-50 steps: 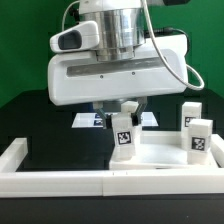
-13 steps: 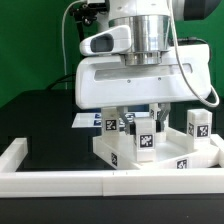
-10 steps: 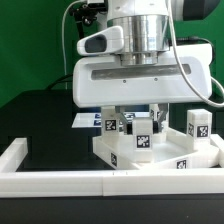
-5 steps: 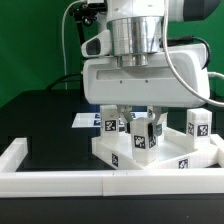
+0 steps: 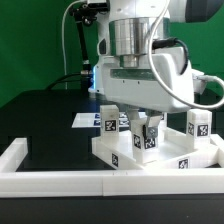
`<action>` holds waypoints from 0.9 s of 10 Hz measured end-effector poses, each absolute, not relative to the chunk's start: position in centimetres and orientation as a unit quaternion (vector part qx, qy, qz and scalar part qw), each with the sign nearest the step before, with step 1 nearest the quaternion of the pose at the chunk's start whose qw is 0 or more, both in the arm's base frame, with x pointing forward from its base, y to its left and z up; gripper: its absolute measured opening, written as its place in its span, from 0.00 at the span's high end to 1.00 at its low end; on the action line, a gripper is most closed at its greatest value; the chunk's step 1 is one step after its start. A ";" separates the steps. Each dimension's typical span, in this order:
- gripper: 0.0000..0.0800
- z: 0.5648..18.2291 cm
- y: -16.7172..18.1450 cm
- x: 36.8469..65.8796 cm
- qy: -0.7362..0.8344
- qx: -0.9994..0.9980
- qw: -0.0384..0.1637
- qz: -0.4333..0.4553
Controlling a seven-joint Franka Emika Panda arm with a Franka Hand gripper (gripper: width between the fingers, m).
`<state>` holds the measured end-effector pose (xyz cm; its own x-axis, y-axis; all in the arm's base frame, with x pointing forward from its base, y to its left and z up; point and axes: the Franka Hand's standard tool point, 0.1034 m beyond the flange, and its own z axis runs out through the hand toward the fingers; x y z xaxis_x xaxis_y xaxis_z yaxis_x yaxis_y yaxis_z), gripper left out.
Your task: Assemble square table
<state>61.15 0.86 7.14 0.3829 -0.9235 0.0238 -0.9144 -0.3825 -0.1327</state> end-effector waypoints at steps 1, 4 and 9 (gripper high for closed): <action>0.63 7.1 0.9 61.2 0.546 -0.835 0.049 -0.047; 0.23 7.5 1.3 61.3 0.476 -0.877 0.047 -0.053; 0.19 7.5 1.0 61.3 0.198 -0.978 0.029 -0.065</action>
Offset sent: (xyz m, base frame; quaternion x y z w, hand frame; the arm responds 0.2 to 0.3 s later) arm -0.0059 0.0129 0.0059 -0.0177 -0.0216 -0.0815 0.9963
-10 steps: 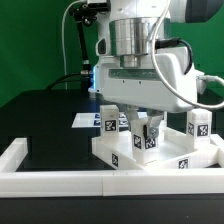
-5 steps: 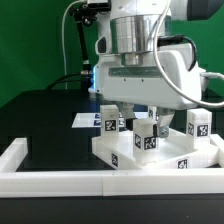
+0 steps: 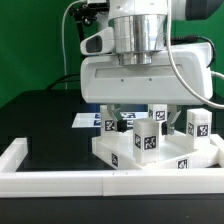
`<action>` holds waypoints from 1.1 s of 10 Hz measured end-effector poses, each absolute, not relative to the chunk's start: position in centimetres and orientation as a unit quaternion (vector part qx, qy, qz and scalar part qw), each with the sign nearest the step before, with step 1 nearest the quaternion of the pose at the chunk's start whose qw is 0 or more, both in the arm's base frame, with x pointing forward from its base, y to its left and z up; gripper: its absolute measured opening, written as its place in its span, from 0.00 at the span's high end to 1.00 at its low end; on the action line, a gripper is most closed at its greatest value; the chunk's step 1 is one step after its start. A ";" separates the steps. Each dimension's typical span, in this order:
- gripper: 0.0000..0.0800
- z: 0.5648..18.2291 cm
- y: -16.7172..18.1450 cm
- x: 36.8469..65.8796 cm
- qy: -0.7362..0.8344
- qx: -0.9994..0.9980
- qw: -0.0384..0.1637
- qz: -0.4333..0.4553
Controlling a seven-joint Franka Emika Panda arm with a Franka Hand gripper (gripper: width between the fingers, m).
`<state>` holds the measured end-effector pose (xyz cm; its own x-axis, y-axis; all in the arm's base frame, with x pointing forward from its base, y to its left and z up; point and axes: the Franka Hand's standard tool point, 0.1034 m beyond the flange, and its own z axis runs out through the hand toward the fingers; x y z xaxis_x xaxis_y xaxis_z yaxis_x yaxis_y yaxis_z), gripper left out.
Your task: Assemble square table
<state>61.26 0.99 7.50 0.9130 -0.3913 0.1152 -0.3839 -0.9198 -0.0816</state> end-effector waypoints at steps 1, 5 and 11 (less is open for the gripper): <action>0.19 7.6 1.2 61.2 0.156 -0.985 0.027 -0.066; 0.19 7.7 1.4 61.2 0.015 -0.997 0.017 -0.069; 0.64 7.7 1.2 61.2 -0.028 -0.997 0.011 -0.069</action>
Offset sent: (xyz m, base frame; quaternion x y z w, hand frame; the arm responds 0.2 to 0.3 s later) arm -0.0004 0.0138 0.0014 0.0330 -0.0318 -0.2143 0.9757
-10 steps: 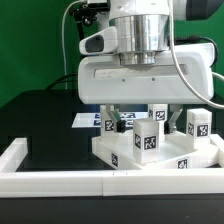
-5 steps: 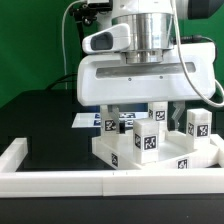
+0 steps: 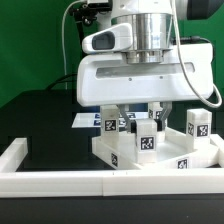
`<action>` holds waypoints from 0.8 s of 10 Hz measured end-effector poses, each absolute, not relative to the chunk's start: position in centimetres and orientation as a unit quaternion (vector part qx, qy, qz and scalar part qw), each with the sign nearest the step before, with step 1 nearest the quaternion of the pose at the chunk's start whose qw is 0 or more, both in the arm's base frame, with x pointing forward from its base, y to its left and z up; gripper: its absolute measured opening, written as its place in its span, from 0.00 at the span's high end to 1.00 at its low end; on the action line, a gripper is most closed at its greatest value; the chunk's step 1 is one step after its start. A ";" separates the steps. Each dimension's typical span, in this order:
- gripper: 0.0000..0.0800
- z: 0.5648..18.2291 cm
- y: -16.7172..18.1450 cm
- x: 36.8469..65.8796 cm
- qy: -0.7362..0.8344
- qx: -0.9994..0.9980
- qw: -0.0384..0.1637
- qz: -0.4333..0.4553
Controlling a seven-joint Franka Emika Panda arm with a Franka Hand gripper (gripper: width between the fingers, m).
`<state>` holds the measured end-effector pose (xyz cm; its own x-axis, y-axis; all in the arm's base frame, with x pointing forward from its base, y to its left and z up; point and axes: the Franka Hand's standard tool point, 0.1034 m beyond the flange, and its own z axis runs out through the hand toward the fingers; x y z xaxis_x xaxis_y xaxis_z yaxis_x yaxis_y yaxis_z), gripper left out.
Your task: Assemble square table
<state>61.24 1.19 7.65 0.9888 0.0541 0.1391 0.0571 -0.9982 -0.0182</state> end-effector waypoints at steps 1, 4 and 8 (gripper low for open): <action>0.64 7.7 1.2 61.2 -0.024 -0.997 0.011 -0.069; 0.64 7.6 1.2 61.3 0.057 -0.996 0.018 -0.070; 0.64 7.6 0.5 61.9 0.292 -0.953 0.033 -0.073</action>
Offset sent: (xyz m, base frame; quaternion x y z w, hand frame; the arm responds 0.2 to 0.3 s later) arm 0.0000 0.0000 0.0000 0.0000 0.0000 0.1938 0.9810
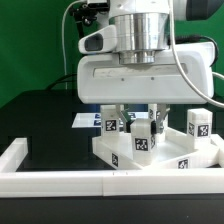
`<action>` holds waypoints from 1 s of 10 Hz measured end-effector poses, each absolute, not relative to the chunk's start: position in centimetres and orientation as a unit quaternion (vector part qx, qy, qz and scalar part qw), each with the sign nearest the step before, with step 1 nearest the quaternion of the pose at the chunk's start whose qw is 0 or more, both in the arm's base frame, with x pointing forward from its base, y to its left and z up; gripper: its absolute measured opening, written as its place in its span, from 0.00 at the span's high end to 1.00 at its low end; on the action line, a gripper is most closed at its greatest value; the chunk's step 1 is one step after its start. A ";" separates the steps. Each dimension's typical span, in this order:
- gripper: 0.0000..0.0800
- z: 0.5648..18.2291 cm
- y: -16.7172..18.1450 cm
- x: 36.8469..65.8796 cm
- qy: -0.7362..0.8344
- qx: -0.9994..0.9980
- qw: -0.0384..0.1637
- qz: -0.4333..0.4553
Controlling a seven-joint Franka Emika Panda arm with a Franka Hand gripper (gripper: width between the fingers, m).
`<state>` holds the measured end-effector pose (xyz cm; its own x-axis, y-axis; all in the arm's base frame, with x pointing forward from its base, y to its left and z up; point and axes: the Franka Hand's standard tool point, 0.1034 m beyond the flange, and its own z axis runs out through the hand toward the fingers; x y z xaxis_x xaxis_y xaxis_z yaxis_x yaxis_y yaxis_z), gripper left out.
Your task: Assemble square table
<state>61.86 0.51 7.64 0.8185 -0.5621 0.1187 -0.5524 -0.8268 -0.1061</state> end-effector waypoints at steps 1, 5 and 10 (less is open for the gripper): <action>0.64 7.6 0.5 61.8 0.340 -0.937 0.035 -0.070; 0.63 7.5 0.7 61.2 0.533 -0.844 0.036 -0.054; 0.55 7.4 1.6 60.9 0.649 -0.759 0.045 -0.019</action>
Offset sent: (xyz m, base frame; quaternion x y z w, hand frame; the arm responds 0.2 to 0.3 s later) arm -0.0053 -0.0005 -0.0130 -0.0245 0.0104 0.2927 0.9558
